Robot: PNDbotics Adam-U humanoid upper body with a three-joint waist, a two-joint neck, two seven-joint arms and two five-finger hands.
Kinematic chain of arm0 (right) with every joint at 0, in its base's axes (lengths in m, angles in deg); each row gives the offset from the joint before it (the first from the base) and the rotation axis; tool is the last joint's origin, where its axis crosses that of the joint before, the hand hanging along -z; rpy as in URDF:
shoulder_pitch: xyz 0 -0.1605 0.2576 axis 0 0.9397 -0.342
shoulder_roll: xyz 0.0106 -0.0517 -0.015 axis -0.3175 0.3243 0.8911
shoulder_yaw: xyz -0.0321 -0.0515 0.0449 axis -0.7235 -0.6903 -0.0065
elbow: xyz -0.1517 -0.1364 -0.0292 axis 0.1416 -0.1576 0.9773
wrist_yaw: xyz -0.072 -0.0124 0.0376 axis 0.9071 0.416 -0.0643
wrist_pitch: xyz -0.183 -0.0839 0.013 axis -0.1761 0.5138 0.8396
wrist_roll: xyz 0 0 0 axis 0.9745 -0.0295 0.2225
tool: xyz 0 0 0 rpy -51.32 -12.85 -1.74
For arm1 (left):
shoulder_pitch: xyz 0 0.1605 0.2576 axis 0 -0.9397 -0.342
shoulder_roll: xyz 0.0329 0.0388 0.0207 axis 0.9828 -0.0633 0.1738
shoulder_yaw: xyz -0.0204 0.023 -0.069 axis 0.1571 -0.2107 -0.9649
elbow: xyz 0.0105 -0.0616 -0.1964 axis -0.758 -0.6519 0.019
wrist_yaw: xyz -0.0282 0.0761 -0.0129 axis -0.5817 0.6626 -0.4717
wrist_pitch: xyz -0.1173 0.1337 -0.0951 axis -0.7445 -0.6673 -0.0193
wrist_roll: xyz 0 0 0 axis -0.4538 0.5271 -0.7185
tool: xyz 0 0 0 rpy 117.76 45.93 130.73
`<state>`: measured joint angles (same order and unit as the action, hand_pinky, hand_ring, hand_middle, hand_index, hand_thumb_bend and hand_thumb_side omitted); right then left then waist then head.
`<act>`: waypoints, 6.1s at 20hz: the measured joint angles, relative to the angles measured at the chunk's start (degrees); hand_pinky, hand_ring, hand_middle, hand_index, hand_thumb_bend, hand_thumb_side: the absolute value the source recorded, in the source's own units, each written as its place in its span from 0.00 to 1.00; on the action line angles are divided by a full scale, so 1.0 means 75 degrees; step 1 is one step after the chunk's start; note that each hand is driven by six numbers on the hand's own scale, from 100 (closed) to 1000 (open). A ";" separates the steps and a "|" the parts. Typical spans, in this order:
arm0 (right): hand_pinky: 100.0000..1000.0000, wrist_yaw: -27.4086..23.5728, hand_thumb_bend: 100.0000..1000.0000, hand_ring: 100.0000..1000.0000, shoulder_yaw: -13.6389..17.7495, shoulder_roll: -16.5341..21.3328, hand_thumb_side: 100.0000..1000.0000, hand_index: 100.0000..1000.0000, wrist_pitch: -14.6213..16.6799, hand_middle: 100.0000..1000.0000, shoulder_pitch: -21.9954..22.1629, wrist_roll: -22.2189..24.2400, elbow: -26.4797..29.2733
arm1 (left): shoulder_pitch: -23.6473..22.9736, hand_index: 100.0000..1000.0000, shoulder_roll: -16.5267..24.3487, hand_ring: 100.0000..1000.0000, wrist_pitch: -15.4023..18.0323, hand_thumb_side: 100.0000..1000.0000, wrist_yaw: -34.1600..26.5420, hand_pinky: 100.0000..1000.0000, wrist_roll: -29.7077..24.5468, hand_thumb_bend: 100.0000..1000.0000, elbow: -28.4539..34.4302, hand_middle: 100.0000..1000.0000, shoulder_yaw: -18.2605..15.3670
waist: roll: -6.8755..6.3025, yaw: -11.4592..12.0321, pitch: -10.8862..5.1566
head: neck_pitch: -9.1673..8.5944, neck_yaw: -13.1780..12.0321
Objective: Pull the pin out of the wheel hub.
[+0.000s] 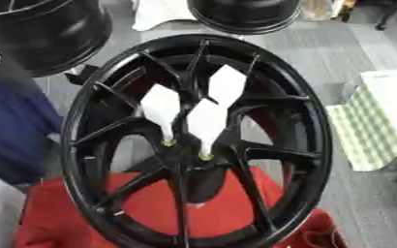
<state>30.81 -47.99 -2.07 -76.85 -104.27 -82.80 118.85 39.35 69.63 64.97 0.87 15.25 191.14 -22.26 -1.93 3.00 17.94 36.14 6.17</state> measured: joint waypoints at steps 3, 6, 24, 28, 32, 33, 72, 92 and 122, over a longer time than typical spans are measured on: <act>0.72 0.0022 0.00 0.64 -0.0005 -0.0025 0.59 0.68 0.0002 0.58 -0.0004 0.0011 -0.0004 | 0.0287 0.87 -0.0204 0.81 -0.0273 0.39 -0.0052 0.81 0.0037 0.52 -0.0055 0.81 0.0101 | -0.0011 -0.0014 -0.0001 | 0.0000 0.0000; 0.72 0.0043 0.00 0.64 -0.0047 -0.0063 0.59 0.68 -0.0005 0.58 -0.0039 0.0022 -0.0006 | 0.0645 0.86 -0.0446 0.81 -0.0508 0.41 -0.0056 0.81 0.0064 0.53 -0.0224 0.81 0.0216 | -0.0016 -0.0014 -0.0011 | 0.0000 -0.0002; 0.72 0.0052 0.00 0.63 -0.0195 -0.0284 0.61 0.68 -0.0017 0.58 -0.0396 0.0109 -0.0049 | 0.1804 0.88 -0.1933 0.82 -0.0928 0.34 0.0666 0.80 -0.0149 0.49 -0.1837 0.82 0.0870 | -0.0104 -0.0402 0.0022 | -0.0069 -0.0126; 0.72 0.0052 0.00 0.63 -0.0242 -0.0354 0.61 0.68 -0.0033 0.57 -0.0473 0.0126 -0.0050 | 0.1908 0.89 -0.2121 0.82 -0.0829 0.34 0.0725 0.80 -0.0204 0.49 -0.2118 0.83 0.0874 | -0.0133 -0.0497 0.0101 | -0.0104 -0.0169; 0.71 0.0052 0.00 0.63 -0.0283 -0.0406 0.61 0.68 -0.0041 0.57 -0.0536 0.0132 -0.0051 | 0.2035 0.90 -0.2287 0.83 -0.0720 0.31 0.0767 0.81 -0.0313 0.48 -0.2345 0.86 0.0914 | -0.0154 -0.0566 0.0143 | -0.0144 -0.0217; 0.71 0.0052 0.00 0.63 -0.0285 -0.0411 0.62 0.68 -0.0041 0.57 -0.0554 0.0133 -0.0051 | 0.2049 0.90 -0.2326 0.83 -0.0689 0.30 0.0781 0.81 -0.0346 0.48 -0.2403 0.86 0.0918 | -0.0154 -0.0582 0.0164 | -0.0147 -0.0233; 0.71 0.0095 0.00 0.62 -0.0473 -0.0742 0.64 0.67 -0.0111 0.56 -0.0808 0.0121 -0.0153 | 0.2359 0.87 -0.2912 0.82 -0.0333 0.11 0.0672 0.78 -0.0871 0.42 -0.3084 0.83 0.1193 | -0.0216 -0.0822 0.0394 | -0.0290 -0.0400; 0.71 -0.0293 0.00 0.62 -0.0166 -0.0729 0.64 0.67 0.0061 0.56 -0.1047 -0.0603 -0.0142 | 0.2358 0.84 -0.2927 0.82 -0.0200 0.06 0.0971 0.78 -0.0878 0.39 -0.3110 0.82 0.1388 | -0.0214 -0.0829 0.0389 | -0.0397 -0.0268; 0.71 -0.0606 0.00 0.61 -0.0161 -0.0739 0.67 0.67 0.0000 0.55 -0.1064 -0.0886 -0.0242 | 0.2504 0.57 -0.3204 0.57 -0.0072 0.00 0.1704 0.66 -0.0886 0.23 -0.3251 0.47 0.1484 | -0.0288 -0.0858 0.0367 | -0.0397 -0.0334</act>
<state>26.27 -49.19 -7.61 -76.85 -112.25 -89.44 117.04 58.12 45.60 64.42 13.65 8.60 166.76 -11.13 -4.09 -3.43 20.69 33.16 3.67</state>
